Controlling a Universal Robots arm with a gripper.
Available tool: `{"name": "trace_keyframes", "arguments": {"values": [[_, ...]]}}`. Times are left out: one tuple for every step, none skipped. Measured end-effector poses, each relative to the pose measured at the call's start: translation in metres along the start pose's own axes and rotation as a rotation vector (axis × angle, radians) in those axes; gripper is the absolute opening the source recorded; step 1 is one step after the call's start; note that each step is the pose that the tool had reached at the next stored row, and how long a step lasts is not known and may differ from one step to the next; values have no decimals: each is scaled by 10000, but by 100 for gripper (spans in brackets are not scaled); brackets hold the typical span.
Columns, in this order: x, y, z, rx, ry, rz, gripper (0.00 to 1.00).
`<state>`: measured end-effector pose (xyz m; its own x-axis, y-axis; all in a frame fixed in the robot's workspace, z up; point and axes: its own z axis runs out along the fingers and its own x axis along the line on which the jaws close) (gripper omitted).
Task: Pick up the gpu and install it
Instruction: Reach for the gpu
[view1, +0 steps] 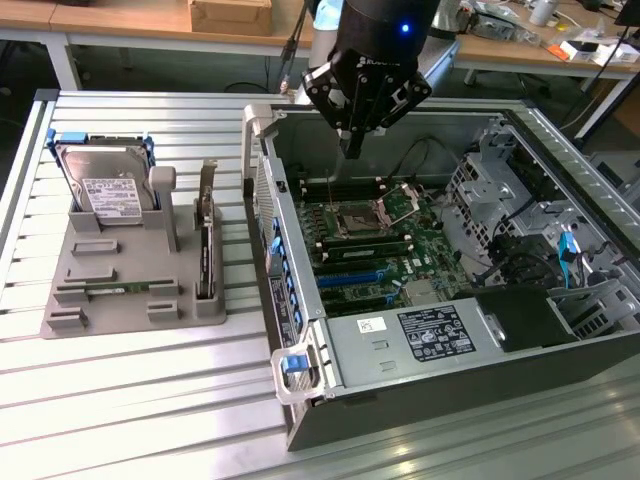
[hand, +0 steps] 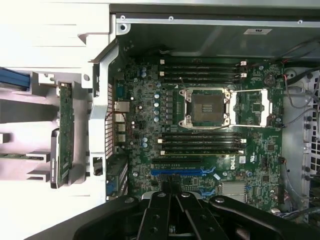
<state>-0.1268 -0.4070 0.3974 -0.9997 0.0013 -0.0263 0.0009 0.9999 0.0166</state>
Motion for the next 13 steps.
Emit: {"name": "trace_keyframes", "arguments": {"values": [[13, 0, 0, 0, 0, 0, 11], [16, 0, -1, 0, 0, -1, 11], [21, 0, -1, 1, 0, 0, 11], [24, 0, 0, -1, -1, -1, 11], [30, 0, -1, 0, 0, 0, 11], [41, 0, -1, 0, 0, 1, 11], [48, 0, -1, 0, 0, 0, 11], [57, 0, -2, 0, 0, 0, 11], [65, -1, -2, 0, 0, 0, 11], [83, 0, -2, 0, 0, 0, 11], [96, 0, -3, 0, -1, 0, 11], [107, 0, -3, 0, -1, 0, 11], [115, 0, -3, 0, -1, 0, 11]]}}
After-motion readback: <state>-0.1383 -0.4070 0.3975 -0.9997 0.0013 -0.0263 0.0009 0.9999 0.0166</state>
